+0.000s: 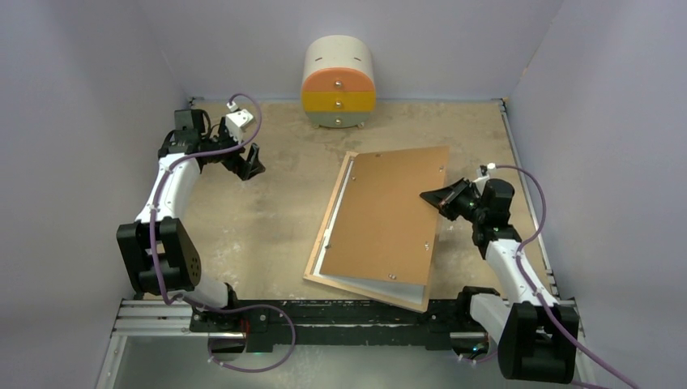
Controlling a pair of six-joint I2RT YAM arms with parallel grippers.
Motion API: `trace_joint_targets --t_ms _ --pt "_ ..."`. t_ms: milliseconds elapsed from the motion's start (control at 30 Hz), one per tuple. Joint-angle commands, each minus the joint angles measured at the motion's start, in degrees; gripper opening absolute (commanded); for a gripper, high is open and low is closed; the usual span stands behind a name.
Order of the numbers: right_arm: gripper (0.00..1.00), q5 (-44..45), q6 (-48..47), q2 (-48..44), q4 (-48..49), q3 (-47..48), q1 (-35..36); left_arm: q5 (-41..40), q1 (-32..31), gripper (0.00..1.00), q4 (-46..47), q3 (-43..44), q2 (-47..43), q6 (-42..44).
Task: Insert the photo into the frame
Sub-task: Place the photo frame item in the photo frame.
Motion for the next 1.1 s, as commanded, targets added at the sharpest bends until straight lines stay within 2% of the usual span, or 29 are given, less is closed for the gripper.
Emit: trace_joint_targets --t_ms 0,267,1067 --pt "0.0 -2.79 1.83 1.26 6.22 -0.08 -0.33 1.37 -0.25 0.96 0.41 0.79 0.15 0.09" --pt "0.0 -2.5 2.26 2.55 6.06 -1.78 -0.29 1.41 -0.28 0.97 1.08 0.68 0.04 0.03" --pt "0.0 -3.47 3.29 -1.54 6.62 -7.74 -0.38 1.84 -0.3 0.98 1.87 -1.15 -1.06 0.34"
